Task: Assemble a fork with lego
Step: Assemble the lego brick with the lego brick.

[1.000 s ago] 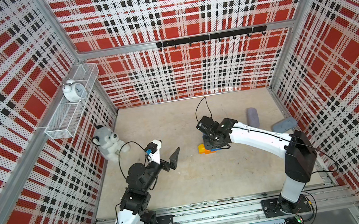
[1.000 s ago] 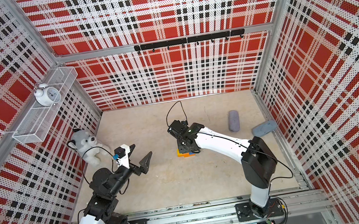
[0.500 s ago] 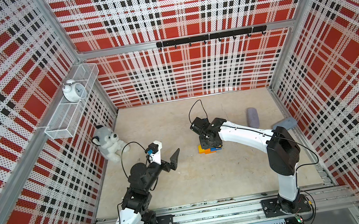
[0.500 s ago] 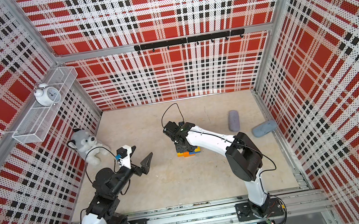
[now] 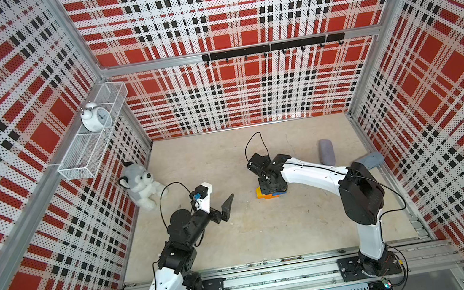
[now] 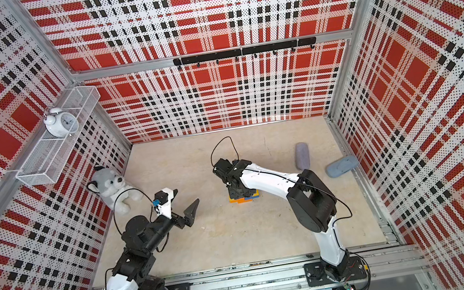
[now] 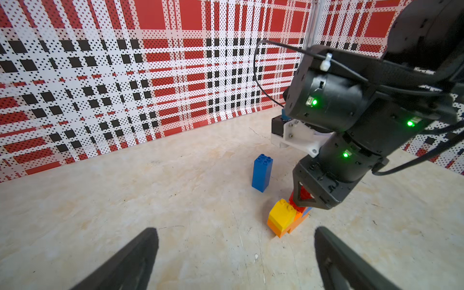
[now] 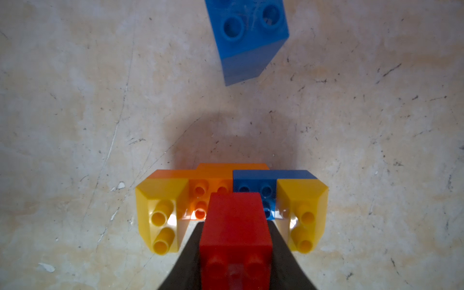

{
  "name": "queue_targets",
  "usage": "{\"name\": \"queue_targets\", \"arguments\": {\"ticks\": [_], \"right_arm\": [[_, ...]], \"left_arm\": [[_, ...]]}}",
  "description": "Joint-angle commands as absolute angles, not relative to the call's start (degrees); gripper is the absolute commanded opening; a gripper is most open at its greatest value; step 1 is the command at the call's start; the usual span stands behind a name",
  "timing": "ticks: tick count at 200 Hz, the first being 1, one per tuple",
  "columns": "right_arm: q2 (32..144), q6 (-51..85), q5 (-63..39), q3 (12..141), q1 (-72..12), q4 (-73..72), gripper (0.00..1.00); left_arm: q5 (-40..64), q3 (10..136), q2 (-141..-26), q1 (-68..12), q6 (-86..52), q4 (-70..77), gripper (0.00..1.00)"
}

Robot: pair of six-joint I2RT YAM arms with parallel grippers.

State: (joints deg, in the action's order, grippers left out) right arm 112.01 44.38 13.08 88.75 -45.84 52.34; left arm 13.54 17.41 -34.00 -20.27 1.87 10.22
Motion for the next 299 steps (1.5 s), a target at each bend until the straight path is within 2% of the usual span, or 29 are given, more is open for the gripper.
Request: {"name": "queue_targets", "arguments": {"ticks": [1, 52, 126, 223, 265, 299], "right_arm": [[113.45, 43.34, 12.31, 88.42, -45.35, 51.25, 0.18], [114.63, 42.2, 12.17, 88.26, -44.91, 51.05, 0.18], [116.01, 39.33, 6.75, 87.47, -44.67, 51.96, 0.18], [123.42, 35.68, 0.5, 83.15, -44.21, 53.61, 0.13], [123.52, 35.34, 1.45, 81.64, -44.14, 54.49, 0.13], [119.0, 35.64, 5.21, 84.68, -42.81, 56.68, 0.13]], "left_arm": [[14.67, 19.05, -34.43, -19.86, 2.69, 10.34, 0.98], [14.79, 18.85, -35.14, -19.86, 2.53, 10.88, 0.98], [14.71, 18.94, -36.11, -19.86, 3.45, 10.86, 0.98], [13.79, 16.5, -36.45, -19.71, 5.07, 12.22, 0.98], [14.41, 16.35, -36.21, -19.17, 5.23, 12.7, 0.98], [15.03, 16.43, -36.75, -18.64, 4.96, 12.92, 0.98]]}}
